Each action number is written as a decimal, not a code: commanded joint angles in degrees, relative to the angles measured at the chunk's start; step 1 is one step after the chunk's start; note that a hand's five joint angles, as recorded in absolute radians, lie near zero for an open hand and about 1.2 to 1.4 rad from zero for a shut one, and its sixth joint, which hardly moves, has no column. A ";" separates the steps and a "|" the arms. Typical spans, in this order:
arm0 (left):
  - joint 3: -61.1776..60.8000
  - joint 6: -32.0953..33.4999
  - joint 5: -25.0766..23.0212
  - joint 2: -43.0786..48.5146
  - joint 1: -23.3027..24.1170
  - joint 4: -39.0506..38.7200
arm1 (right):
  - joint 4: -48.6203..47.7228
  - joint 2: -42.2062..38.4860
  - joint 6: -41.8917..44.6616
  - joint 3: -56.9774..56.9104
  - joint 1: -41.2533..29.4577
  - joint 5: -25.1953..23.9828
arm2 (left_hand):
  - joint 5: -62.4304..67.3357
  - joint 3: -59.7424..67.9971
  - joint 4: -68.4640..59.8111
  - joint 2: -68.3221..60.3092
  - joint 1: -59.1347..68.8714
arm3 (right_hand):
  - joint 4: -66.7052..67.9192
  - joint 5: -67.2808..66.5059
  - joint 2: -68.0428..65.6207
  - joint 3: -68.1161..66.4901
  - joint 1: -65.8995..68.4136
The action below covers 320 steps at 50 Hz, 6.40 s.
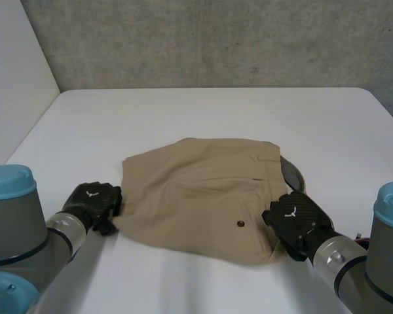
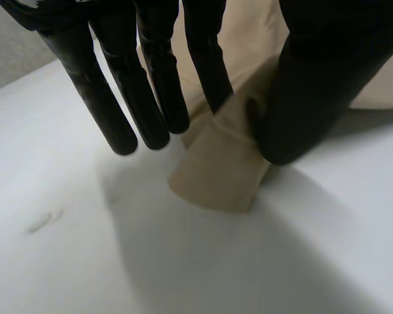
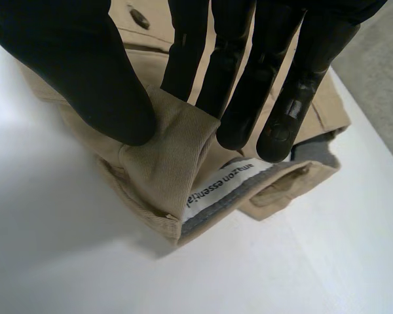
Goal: Fold the shorts.
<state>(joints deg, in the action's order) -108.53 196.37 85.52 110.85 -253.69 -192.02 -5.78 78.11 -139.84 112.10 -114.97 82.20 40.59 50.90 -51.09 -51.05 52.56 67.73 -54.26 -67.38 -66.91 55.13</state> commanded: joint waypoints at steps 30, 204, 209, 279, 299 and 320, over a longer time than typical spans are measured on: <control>11.41 -0.55 -0.44 -35.64 0.39 11.32 | 22.66 20.70 -0.43 -27.19 1.33 0.07 | 29.41 29.10 -28.91 -28.95 27.44 | 12.27 -15.74 -12.62 -13.09 24.87; 48.08 -6.00 7.65 21.88 -0.41 -14.70 | -12.59 -28.46 -9.48 -52.69 -5.62 13.69 | -35.31 -35.62 35.81 35.76 -37.27 | -57.73 54.26 57.38 56.91 -45.13; 41.75 -6.08 7.56 15.72 -0.40 -14.18 | -10.48 -24.34 -9.48 -48.12 -5.44 13.78 | -35.16 -35.48 35.67 35.62 -37.13 | -57.73 54.26 57.38 56.91 -45.13; 21.69 8.59 10.54 19.31 6.01 -12.42 | 9.21 -47.35 -22.14 -67.01 -3.07 4.64 | -20.04 -20.35 20.54 20.50 -22.01 | -26.88 23.41 26.52 26.06 -14.28; 24.25 8.86 10.28 21.16 3.91 -12.77 | 10.26 -51.13 -21.35 -71.76 -2.10 4.64 | 13.96 13.64 -13.45 -13.50 11.99 | -15.09 11.62 14.73 14.27 -2.49; 18.45 1.82 10.28 -2.05 2.94 -5.56 | 12.72 -25.03 -16.16 -57.08 -2.19 5.87 | 29.41 29.10 -28.91 -28.95 27.44 | 12.27 -15.74 -12.62 -13.09 24.87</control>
<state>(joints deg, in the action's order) -87.76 201.52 96.04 115.93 -250.72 -201.41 5.03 45.27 -159.94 48.69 -117.14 88.06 57.82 67.97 -68.23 -68.42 52.59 68.04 -54.99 -67.52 -67.39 55.10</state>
